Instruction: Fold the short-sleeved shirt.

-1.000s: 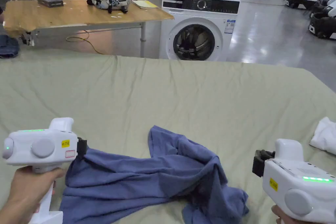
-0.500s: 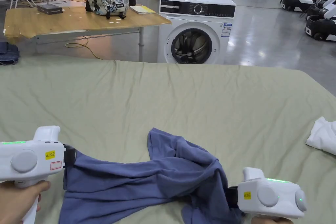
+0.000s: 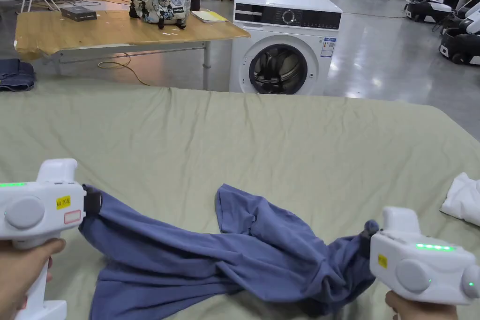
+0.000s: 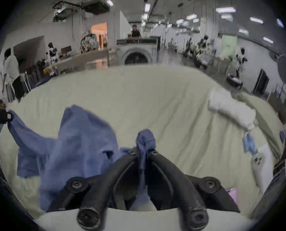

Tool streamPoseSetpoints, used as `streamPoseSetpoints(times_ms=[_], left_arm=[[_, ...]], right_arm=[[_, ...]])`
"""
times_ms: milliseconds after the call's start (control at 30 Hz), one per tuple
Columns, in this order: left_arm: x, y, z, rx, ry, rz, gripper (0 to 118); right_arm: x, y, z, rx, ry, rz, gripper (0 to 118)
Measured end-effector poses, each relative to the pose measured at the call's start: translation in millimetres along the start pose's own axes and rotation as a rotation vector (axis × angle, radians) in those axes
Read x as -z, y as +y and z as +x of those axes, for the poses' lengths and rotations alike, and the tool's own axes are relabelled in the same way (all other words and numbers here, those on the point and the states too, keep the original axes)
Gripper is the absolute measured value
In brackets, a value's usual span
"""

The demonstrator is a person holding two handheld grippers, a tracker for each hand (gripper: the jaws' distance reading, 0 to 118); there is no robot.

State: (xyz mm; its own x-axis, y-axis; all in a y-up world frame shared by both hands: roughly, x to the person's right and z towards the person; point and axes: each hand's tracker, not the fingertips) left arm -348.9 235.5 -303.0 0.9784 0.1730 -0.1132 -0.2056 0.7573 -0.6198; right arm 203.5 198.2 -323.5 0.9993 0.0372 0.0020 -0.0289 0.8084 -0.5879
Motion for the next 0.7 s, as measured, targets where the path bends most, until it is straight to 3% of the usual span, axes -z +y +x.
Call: streamPoseSetpoints(times_ms=[333,700], left_arm=[[-44.4,83.7,-10.4,0.028,0.047,0.149,0],[-70.1,174.3,-28.4,0.051,0.152,0.253,0]], right_arm=[[-41.5,103.0,4.3,-0.058,-0.083,0.222,5],[-41.1,205.9,20.2,-0.021,-0.178,0.383,5]])
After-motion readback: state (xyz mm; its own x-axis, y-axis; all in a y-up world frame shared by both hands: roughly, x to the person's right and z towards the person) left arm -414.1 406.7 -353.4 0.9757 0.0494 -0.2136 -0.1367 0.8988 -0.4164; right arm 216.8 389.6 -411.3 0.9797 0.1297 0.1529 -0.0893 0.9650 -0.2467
